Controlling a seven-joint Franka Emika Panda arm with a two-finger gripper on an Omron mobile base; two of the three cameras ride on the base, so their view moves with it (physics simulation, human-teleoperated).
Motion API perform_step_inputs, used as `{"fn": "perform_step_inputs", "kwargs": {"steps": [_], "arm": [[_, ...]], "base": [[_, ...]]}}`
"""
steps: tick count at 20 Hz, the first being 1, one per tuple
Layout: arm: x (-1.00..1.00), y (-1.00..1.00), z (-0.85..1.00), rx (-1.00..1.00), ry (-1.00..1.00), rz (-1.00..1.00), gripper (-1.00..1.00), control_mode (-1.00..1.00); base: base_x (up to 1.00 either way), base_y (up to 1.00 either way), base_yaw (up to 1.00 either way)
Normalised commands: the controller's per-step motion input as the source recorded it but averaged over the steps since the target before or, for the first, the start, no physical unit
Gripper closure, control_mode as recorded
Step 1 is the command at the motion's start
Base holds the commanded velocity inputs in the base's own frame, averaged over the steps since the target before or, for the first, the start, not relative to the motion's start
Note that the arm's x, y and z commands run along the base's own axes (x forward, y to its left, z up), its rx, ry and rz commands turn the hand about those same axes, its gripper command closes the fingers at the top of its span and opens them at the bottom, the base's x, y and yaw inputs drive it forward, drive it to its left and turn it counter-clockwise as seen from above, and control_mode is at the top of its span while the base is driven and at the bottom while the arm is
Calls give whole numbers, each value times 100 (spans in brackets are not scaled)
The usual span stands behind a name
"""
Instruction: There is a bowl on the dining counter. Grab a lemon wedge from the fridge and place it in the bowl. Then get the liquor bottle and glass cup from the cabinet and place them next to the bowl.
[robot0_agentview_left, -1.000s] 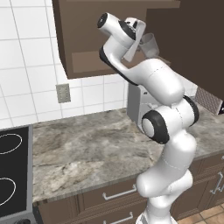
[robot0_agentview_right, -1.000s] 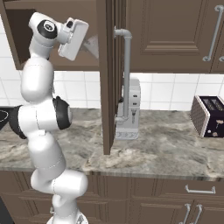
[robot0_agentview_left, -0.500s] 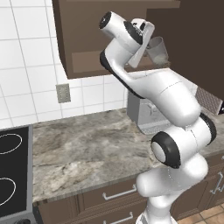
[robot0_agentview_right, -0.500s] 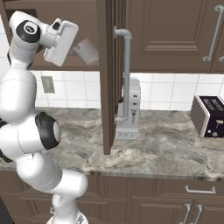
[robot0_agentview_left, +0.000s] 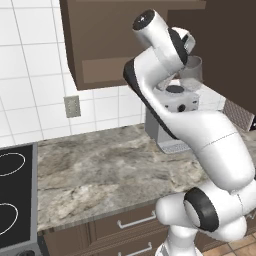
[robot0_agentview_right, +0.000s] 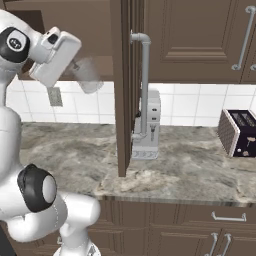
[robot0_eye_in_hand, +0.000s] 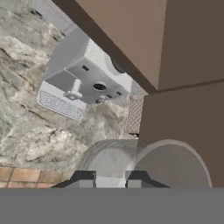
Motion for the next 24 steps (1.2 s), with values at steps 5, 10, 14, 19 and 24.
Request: {"fn": "perform_step_inputs", "kwargs": {"steps": [5,10,14,19,24], "arm": [[-100,26,-10,19,1,3,100,-100],[-100,33,-4,14,9,10,100,-100],[-100,13,-10,17,11,20,100,-100],[-95,26,-38,6,10,20,100,-100],[-20,6,-9,0,1,3,100,100]], "base": [[0,0,0],[0,0,0],[0,0,0],[0,0,0],[-79,36,17]]}}
